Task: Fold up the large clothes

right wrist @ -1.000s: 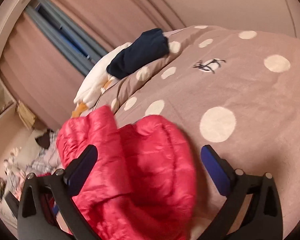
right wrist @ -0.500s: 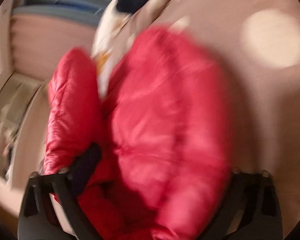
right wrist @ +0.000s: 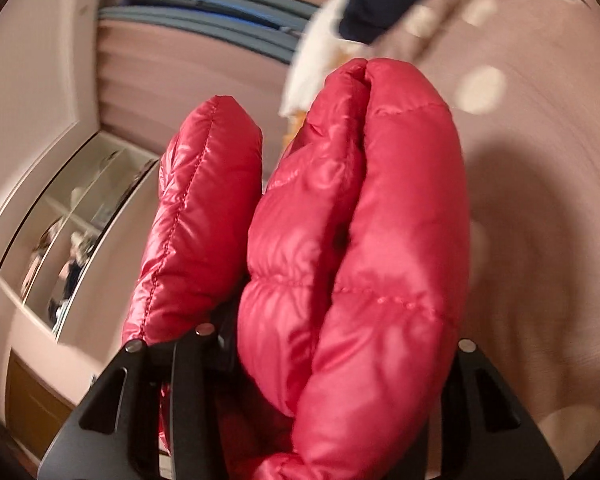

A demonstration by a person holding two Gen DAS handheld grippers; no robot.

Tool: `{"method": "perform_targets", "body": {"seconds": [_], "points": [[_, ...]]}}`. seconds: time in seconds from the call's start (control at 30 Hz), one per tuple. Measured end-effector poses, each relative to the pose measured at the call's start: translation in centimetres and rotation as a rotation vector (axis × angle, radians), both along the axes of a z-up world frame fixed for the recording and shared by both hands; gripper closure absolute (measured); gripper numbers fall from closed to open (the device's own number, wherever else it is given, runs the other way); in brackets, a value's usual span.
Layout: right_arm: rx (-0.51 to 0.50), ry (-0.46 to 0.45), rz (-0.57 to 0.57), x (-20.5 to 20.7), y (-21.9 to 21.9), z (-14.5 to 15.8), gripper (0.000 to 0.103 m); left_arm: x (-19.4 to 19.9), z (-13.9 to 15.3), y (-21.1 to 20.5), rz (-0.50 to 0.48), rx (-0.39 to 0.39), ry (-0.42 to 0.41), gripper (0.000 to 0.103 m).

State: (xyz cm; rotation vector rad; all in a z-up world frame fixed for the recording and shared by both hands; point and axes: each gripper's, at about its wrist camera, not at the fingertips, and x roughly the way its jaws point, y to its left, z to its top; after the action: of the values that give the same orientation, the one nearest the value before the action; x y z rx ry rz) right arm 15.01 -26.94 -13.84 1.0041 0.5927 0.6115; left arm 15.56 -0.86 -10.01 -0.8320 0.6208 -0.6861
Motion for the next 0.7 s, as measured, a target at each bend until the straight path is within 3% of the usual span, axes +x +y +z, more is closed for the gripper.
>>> {"method": "perform_targets", "body": {"seconds": [0.13, 0.27, 0.7], "points": [[-0.009, -0.094, 0.049, -0.4, 2.4, 4.4, 0.058, -4.6, 4.6, 2.6, 0.054, 0.031, -0.115, 0.006], [-0.053, -0.164, 0.076, -2.2, 5.3, 7.5, 0.057, -7.2, 6.6, 4.5, 0.087, 0.047, -0.156, 0.006], [-0.100, -0.164, 0.127, -2.8, 9.5, 8.5, 0.057, -11.9, 7.8, 7.2, 0.167, 0.096, -0.142, 0.006]]}}
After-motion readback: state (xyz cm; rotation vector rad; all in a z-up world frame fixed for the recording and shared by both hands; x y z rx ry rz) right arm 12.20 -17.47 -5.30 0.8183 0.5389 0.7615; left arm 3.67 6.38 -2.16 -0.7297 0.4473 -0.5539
